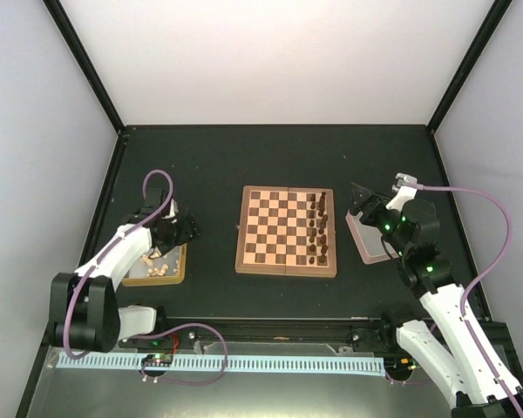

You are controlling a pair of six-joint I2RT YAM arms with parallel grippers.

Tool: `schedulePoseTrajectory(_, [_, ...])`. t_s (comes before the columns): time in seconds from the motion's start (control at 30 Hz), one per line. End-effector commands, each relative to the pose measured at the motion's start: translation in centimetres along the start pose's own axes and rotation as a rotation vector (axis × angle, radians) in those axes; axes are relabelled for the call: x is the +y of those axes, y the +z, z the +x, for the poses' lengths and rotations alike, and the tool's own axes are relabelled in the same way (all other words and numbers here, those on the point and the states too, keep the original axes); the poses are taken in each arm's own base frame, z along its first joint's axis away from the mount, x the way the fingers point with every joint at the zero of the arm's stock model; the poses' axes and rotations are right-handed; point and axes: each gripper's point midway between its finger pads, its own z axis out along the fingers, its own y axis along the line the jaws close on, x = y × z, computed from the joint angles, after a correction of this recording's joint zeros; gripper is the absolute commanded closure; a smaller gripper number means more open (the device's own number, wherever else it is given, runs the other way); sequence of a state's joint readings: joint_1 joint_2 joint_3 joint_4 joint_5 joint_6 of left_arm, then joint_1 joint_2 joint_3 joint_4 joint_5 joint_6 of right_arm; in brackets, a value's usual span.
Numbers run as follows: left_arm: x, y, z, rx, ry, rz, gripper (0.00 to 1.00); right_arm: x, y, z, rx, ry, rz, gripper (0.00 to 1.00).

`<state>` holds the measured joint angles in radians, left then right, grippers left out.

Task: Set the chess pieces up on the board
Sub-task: Move the storage box to the center of the board.

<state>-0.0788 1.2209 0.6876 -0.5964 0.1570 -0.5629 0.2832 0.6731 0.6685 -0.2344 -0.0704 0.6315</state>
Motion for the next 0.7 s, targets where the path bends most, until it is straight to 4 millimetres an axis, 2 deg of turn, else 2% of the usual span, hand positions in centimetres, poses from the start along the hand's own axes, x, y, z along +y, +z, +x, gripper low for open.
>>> schedulePoseTrajectory(0.0, [-3.1, 0.6, -1.9, 0.0, -0.007, 0.125, 0.17, -0.2, -0.1, 0.0, -0.012, 0.002, 0.002, 0.13])
schedulePoseTrajectory(0.27, [-6.9, 1.4, -4.4, 0.027, 0.017, 0.251, 0.24, -0.9, 0.3, 0.1, -0.013, -0.014, 0.034, 0.13])
schedulePoseTrajectory(0.5, [-10.2, 2.6, -6.8, 0.047, 0.049, 0.331, 0.25, -1.2, 1.2, 0.2, -0.004, -0.018, 0.049, 0.13])
schedulePoseTrajectory(0.57, [-10.6, 2.6, -7.0, 0.044, 0.058, 0.33, 0.25, -1.1, 1.4, 0.3, 0.004, -0.018, 0.045, 0.13])
schedulePoseTrajectory(0.67, [-8.8, 2.1, -6.7, 0.019, 0.064, 0.236, 0.26, -1.0, 1.7, 0.3, 0.015, -0.015, 0.042, 0.13])
